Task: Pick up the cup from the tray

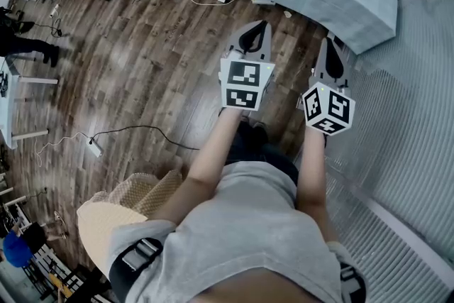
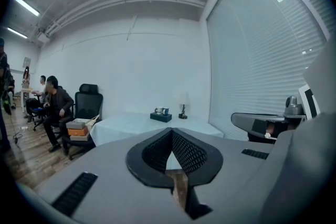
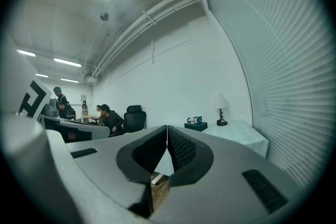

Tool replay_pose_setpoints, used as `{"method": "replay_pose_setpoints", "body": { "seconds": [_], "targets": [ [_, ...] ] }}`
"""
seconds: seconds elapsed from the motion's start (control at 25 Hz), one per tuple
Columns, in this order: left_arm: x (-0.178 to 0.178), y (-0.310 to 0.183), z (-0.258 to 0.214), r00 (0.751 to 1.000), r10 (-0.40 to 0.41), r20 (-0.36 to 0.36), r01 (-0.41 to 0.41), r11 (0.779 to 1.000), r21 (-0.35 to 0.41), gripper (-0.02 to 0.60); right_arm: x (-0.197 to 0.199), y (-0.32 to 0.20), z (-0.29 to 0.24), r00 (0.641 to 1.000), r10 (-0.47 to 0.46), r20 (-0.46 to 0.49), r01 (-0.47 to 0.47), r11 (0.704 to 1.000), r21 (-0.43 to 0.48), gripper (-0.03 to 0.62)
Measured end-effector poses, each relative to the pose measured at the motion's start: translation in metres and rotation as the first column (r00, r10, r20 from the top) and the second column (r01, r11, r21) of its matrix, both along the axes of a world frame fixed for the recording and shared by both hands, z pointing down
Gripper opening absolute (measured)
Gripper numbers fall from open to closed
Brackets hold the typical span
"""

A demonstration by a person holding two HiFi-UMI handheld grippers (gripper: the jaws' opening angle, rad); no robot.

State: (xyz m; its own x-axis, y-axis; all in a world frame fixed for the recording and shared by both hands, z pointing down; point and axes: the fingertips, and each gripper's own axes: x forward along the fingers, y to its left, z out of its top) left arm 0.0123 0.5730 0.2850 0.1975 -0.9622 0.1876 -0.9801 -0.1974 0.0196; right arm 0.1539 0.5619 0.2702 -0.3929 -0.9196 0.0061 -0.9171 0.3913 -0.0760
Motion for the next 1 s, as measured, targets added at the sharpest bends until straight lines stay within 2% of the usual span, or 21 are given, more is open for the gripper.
{"method": "replay_pose_setpoints", "body": {
  "seconds": [0.28,0.76,1.0],
  "targets": [
    [0.008,-0.016,0.004,0.999,-0.018,-0.028,0.018,1.0,-0.001,0.003,0.013,-0.014,0.006,1.0,0.0,0.003,0.0,1.0,-0.012,0.008],
    [0.024,-0.032,0.01,0.999,-0.039,0.002,0.039,0.999,-0.012,0.003,0.037,-0.035,0.018,0.999,-0.004,0.032,0.005,0.999,-0.044,0.008],
    [0.023,-0.053,0.02,0.999,-0.033,-0.001,0.033,0.999,-0.024,0.003,0.035,-0.057,0.028,0.999,-0.001,0.046,0.004,0.998,-0.059,0.008]
  ]
}}
